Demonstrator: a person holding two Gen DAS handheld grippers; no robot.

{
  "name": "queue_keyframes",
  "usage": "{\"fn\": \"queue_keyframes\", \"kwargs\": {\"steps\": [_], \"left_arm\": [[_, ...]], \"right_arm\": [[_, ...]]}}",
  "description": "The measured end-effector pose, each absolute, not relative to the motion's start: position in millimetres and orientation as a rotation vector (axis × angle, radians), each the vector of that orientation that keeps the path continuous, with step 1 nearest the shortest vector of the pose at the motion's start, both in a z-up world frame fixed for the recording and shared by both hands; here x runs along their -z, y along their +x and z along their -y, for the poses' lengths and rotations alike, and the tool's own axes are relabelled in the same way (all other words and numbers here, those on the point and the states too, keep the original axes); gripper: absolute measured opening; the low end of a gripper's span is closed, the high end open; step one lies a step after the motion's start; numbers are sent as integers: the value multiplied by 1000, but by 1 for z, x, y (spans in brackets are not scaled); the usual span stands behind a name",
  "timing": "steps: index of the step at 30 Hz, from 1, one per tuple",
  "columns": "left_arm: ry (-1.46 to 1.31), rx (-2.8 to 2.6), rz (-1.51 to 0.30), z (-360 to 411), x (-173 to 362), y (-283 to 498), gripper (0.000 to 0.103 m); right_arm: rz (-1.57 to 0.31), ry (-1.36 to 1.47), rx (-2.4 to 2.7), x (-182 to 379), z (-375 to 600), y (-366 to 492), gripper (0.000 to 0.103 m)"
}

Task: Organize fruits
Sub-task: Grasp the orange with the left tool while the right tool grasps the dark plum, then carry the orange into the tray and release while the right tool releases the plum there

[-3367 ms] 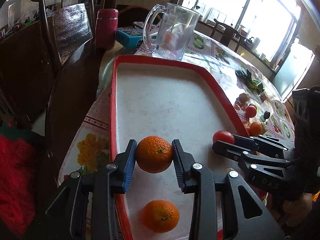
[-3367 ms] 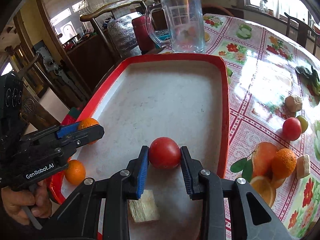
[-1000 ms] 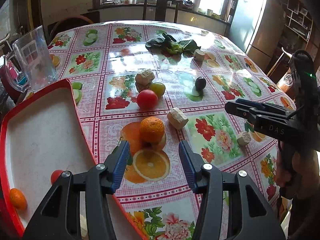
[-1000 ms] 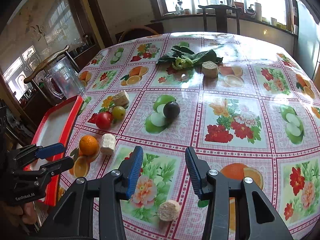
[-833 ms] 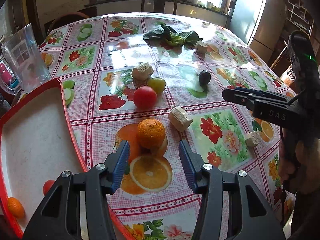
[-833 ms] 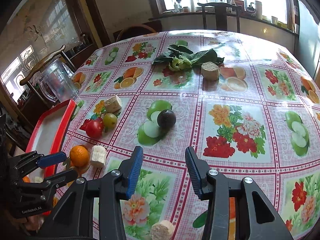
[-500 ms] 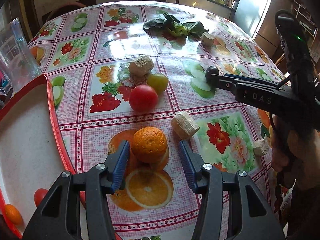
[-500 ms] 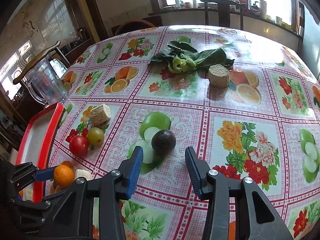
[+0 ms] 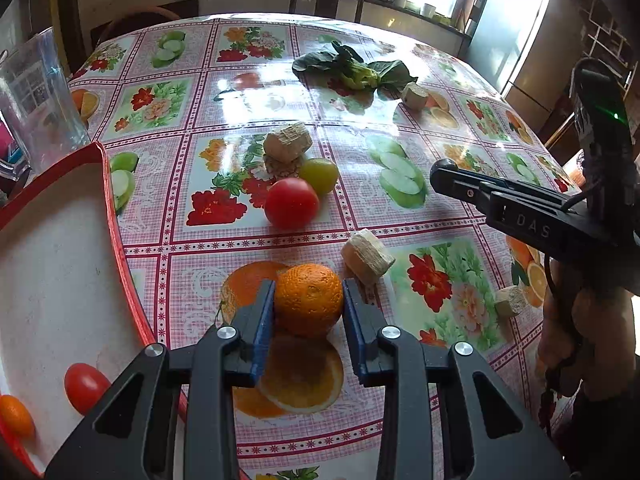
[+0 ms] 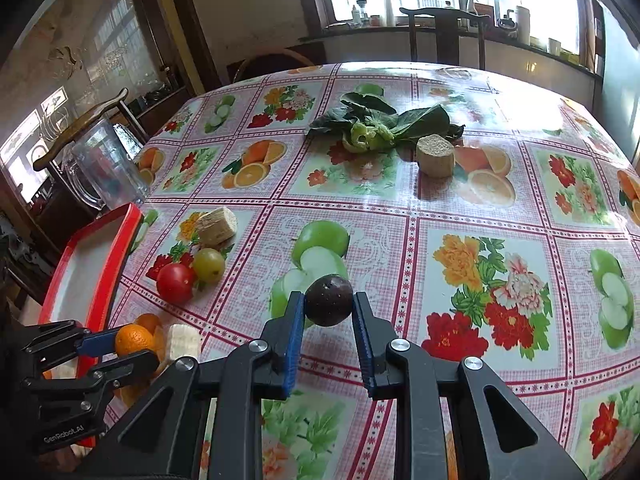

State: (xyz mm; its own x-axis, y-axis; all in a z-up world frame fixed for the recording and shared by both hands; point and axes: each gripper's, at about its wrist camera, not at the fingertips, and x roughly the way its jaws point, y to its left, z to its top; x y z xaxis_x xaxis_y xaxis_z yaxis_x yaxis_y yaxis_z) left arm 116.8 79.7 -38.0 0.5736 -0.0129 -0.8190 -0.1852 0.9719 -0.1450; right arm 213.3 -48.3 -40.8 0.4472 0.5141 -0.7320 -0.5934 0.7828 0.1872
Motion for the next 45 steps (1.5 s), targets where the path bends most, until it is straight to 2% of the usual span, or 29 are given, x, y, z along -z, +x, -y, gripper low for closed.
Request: {"fn": "queue_keyframes", "kwargs": {"steps": [17,45], "left_arm": [[-299,-86,-840,-76,6,58,30],[-397,-204,-734,-142,-8,-24,30]], "right_arm": [[-824,-37,-766,8,71,143,25],[-775,-123,-881,-18,9,78,25]]}}
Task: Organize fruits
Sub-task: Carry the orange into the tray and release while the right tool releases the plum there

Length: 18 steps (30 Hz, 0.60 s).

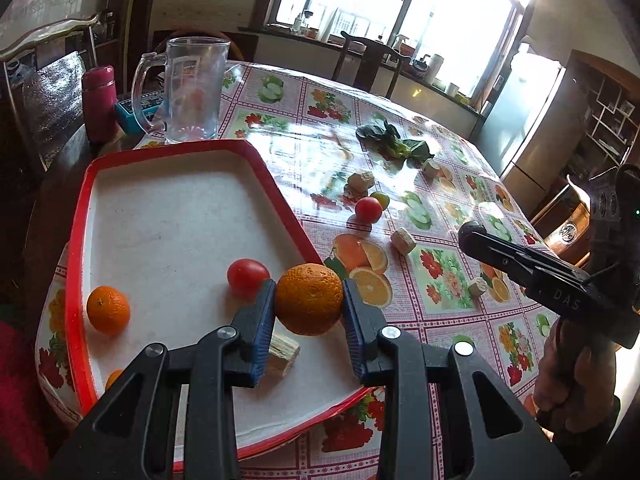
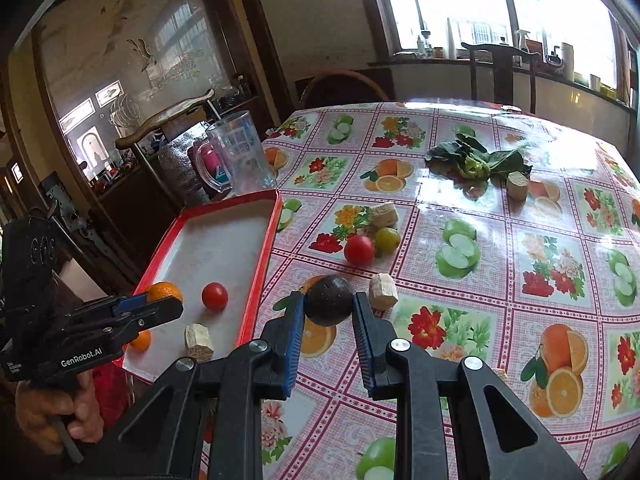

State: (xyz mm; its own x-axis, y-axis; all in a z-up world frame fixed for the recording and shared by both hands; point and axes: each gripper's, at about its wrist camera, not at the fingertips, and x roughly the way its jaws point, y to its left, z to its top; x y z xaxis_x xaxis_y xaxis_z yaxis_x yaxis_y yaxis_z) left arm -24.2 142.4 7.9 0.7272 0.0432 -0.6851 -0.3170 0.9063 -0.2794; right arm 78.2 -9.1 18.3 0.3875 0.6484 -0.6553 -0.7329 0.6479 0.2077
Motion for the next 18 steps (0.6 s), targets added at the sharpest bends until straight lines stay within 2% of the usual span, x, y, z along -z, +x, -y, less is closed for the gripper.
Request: {"fn": "queue_keyframes", "kwargs": {"steps": [18], "left_arm": [[-460,-309,-694,-203,-7,-60,30]], "right_arm": [[-780,-183,-991,-17,-57,51,25]]}}
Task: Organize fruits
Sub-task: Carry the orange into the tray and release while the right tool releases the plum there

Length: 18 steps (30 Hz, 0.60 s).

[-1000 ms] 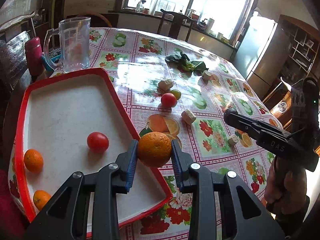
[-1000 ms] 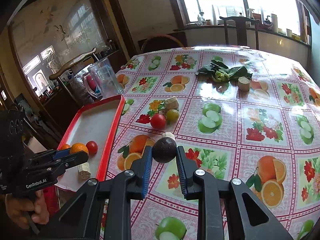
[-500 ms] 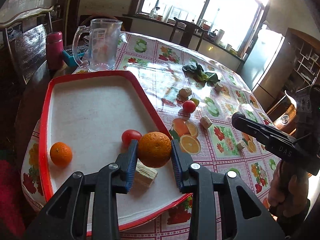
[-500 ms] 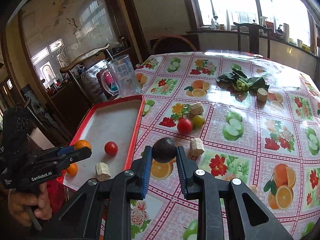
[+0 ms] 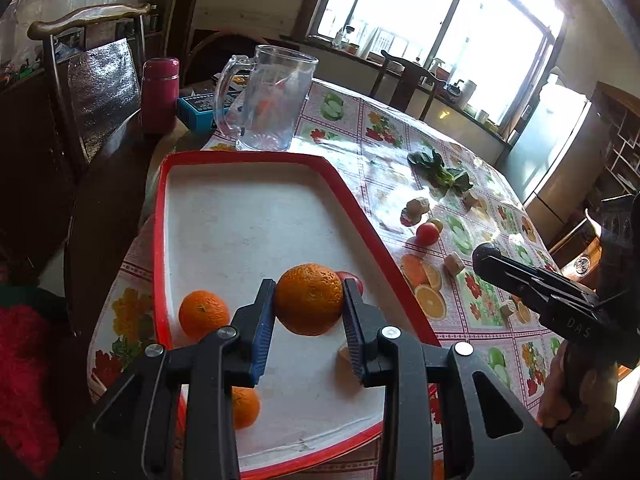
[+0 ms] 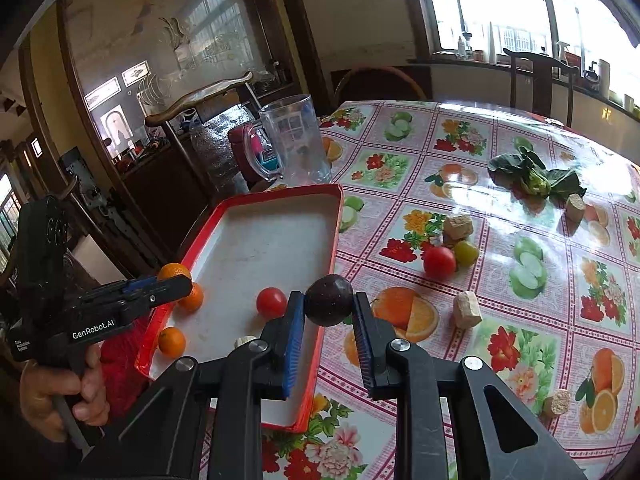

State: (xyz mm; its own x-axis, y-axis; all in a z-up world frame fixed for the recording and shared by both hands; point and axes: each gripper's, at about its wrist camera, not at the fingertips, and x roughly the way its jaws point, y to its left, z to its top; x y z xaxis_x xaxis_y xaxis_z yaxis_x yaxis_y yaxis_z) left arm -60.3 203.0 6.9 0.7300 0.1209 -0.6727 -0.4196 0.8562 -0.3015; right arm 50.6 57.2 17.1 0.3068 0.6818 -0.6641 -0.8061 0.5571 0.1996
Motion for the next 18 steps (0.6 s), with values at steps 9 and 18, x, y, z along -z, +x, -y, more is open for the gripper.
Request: {"fn": "queue_keyframes", "kwargs": {"steps": [9,18], "left_arm": [[-458,-351,-682,-228,-9,-66,30],[-454,-392,-704,-257,-2,-55,30]], "right_arm": [[-789,-218,-1041,-15,-94,48,25],[-836,-280,-1068,0,-141,60,25]]}}
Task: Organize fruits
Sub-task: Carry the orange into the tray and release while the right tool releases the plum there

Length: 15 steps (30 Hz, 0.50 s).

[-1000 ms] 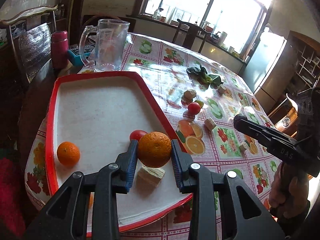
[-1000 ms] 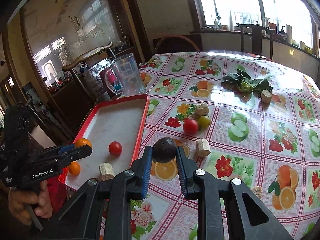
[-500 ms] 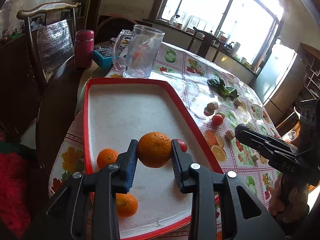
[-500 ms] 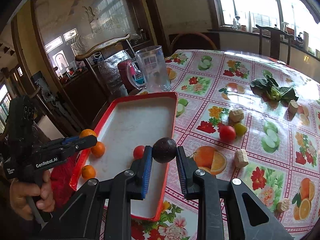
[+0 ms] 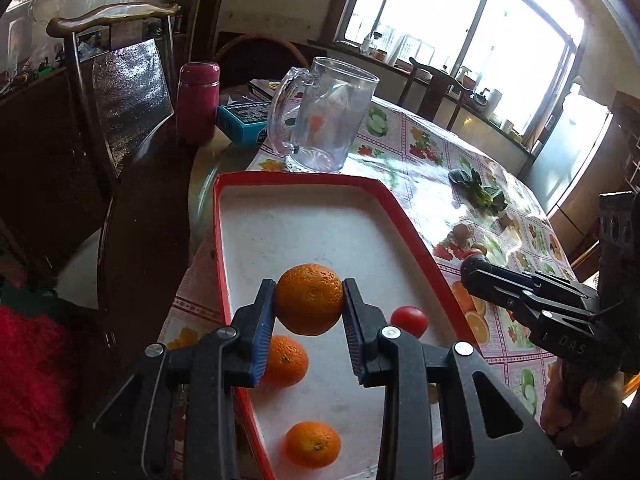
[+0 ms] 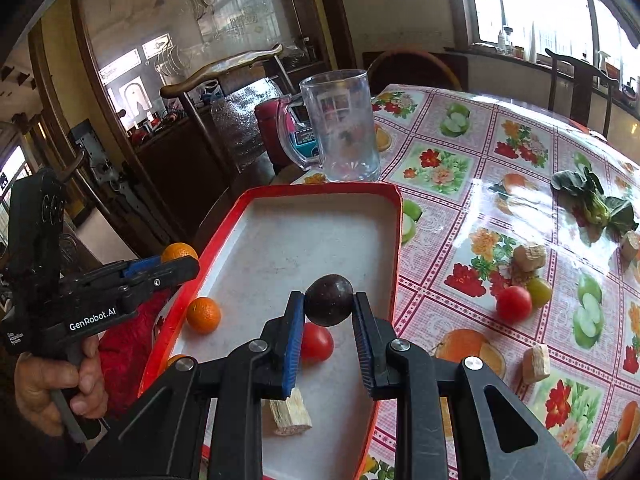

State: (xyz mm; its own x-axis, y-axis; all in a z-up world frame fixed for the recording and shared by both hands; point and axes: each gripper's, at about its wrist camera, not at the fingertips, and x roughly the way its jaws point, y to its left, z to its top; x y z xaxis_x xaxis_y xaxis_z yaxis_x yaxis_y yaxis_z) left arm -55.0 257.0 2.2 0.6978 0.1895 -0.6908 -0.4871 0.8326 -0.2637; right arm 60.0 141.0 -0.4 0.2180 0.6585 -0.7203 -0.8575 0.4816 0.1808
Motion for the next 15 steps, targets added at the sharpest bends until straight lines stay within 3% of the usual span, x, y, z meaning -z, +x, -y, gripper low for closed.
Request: {"fn": "queue_keyframes", "kwargs": {"steps": [15], "left_arm": [[-436,-399,-833,-283,30,-22,30]], "right_arm": [[-925,-383,-1073,42,-190,77,25]]}}
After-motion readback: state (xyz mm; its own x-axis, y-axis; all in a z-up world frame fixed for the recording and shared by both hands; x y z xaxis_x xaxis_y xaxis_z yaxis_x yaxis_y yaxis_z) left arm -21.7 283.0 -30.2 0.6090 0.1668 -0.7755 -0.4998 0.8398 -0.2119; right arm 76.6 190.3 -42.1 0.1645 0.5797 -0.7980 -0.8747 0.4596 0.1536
